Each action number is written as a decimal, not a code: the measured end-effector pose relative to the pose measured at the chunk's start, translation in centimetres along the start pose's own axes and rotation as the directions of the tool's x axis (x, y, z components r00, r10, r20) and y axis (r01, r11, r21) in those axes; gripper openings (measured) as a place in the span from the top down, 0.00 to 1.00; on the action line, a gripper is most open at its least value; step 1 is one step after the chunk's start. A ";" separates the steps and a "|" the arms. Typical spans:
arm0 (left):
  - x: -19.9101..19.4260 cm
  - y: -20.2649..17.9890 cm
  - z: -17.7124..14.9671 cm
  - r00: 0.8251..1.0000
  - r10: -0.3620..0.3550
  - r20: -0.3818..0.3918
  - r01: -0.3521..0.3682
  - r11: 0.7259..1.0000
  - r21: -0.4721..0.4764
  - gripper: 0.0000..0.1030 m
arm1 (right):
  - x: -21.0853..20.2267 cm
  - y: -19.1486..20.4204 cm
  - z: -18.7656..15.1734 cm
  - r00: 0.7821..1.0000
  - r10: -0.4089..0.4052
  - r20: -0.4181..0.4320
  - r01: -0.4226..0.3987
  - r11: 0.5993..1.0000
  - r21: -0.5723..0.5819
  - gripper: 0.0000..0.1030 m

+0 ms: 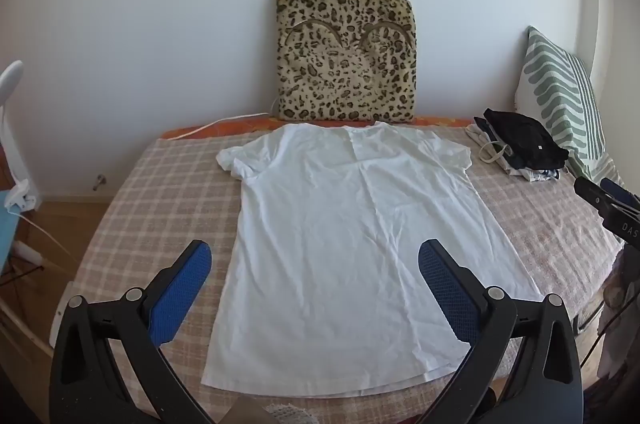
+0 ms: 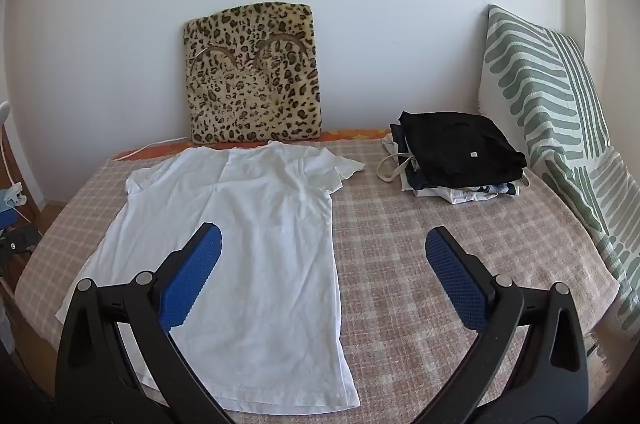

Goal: Fold small clothes

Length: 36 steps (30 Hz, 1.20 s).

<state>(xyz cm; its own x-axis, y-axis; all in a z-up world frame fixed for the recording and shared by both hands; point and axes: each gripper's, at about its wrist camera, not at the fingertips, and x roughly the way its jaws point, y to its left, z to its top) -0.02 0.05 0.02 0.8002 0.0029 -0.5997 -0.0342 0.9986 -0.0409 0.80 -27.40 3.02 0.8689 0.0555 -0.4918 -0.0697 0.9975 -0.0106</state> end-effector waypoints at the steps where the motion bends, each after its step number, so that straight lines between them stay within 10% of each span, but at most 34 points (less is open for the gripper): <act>1: 0.1 -0.2 0.0 1.000 0.015 -0.013 -0.015 1.000 0.022 0.00 | 0.0 0.0 0.0 1.000 0.003 0.005 -0.003 1.000 0.007 0.00; 36: -0.7 -0.3 0.5 1.000 -0.006 0.018 0.006 1.000 0.029 0.00 | 0.3 -0.3 0.0 1.000 0.008 -0.001 -0.008 1.000 0.018 0.00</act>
<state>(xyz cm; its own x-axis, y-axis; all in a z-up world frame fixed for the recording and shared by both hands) -0.26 -0.27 0.79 0.8110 -0.0026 -0.5850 -0.0120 0.9997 -0.0211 1.06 -27.67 2.89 0.8680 0.0638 -0.4924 -0.0683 0.9976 0.0089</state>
